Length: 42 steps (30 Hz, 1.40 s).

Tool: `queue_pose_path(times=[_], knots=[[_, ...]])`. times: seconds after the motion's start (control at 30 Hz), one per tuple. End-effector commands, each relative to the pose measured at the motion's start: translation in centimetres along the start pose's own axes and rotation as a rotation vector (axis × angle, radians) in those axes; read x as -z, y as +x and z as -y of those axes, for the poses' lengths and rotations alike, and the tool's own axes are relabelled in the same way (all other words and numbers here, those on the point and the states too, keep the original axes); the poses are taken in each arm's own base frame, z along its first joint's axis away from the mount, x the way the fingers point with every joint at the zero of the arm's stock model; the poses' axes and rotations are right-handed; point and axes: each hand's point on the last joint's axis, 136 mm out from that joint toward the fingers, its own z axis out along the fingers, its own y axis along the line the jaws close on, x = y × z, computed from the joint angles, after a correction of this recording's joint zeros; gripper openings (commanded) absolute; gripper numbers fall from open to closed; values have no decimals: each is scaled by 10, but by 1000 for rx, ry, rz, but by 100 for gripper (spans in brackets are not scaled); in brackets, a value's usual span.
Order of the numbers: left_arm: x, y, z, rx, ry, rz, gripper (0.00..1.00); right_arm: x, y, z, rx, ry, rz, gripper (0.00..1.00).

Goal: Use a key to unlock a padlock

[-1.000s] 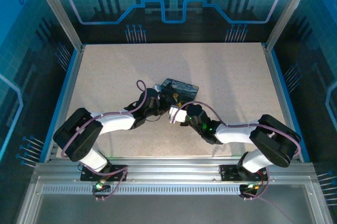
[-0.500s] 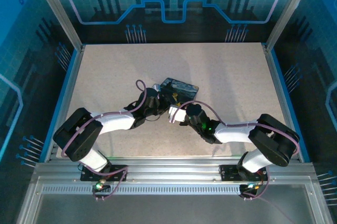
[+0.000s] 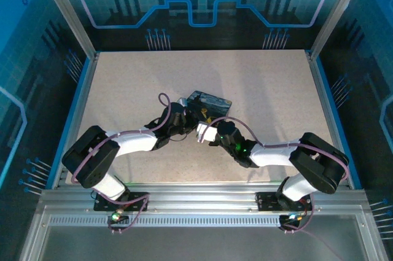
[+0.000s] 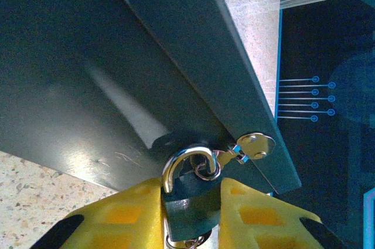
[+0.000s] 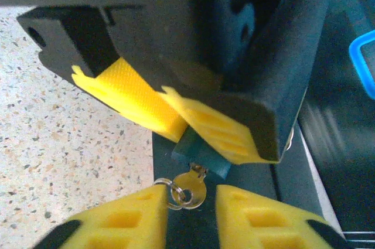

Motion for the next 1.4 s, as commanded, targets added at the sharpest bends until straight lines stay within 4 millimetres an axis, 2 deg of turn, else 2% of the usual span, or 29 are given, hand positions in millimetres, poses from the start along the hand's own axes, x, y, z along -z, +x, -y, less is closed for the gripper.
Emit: queue_pose_path(times=[0.0, 0.1, 0.27, 0.43, 1.1, 1.37], knots=[[7, 3, 32, -8, 98, -19, 25, 5, -5, 7, 48, 32, 25, 36], [8, 2, 32, 1, 97, -18, 25, 8, -4, 5, 91, 26, 14, 44], [8, 1, 32, 7, 95, -20, 25, 12, 1, 0, 137, 36, -7, 47], [8, 0, 34, 13, 100, -22, 25, 12, 1, 2, 197, 71, -27, 45], [9, -1, 36, 18, 106, -24, 25, 8, -16, 11, 220, 76, 3, 34], [9, -2, 38, 17, 111, -24, 25, 5, -13, 12, 223, 76, -11, 27]])
